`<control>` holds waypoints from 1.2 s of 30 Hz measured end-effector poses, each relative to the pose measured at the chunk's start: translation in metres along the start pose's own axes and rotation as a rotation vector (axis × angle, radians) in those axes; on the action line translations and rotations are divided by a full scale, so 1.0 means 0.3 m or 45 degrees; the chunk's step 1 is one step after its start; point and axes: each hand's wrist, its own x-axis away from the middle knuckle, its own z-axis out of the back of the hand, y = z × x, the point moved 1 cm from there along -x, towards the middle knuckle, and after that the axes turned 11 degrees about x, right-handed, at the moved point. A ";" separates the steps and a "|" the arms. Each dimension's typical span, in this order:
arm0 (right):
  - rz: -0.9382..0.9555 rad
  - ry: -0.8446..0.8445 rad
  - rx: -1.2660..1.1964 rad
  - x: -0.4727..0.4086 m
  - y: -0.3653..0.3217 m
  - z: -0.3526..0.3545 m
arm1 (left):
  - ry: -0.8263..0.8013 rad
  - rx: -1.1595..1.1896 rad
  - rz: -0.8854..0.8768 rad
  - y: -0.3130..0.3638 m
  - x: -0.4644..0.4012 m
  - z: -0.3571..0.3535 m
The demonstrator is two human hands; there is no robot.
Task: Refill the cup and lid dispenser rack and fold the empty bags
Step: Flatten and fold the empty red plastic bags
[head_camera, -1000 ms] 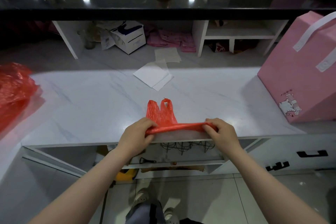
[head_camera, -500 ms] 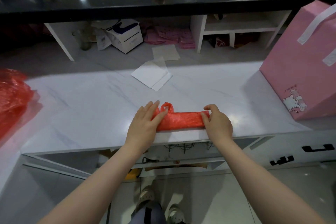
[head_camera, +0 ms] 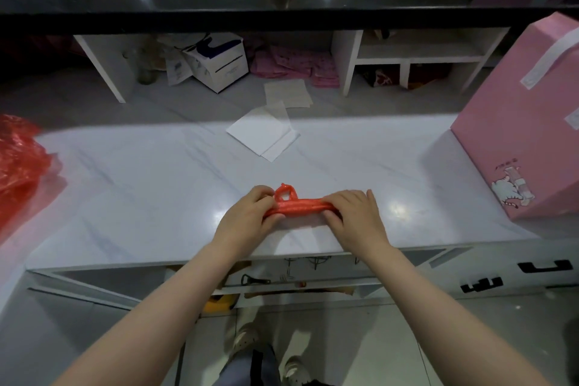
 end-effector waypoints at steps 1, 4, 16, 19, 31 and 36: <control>-0.022 -0.007 -0.006 -0.013 -0.003 0.002 | 0.028 0.019 0.006 -0.005 -0.011 0.004; -0.063 -0.006 0.006 -0.050 -0.012 0.002 | 0.058 0.013 0.019 -0.009 -0.044 0.012; -0.231 -0.049 0.069 -0.229 0.013 0.025 | 0.214 -0.337 -0.360 -0.010 -0.239 0.062; -0.326 -0.016 0.182 -0.254 0.013 0.013 | 0.004 -0.347 -0.512 -0.017 -0.255 0.033; -0.201 -0.253 0.202 -0.245 0.003 -0.051 | -0.453 -0.333 -0.273 -0.096 -0.370 -0.059; -0.186 -0.294 0.133 -0.318 0.086 -0.029 | -0.458 -0.313 -0.216 -0.065 -0.429 -0.098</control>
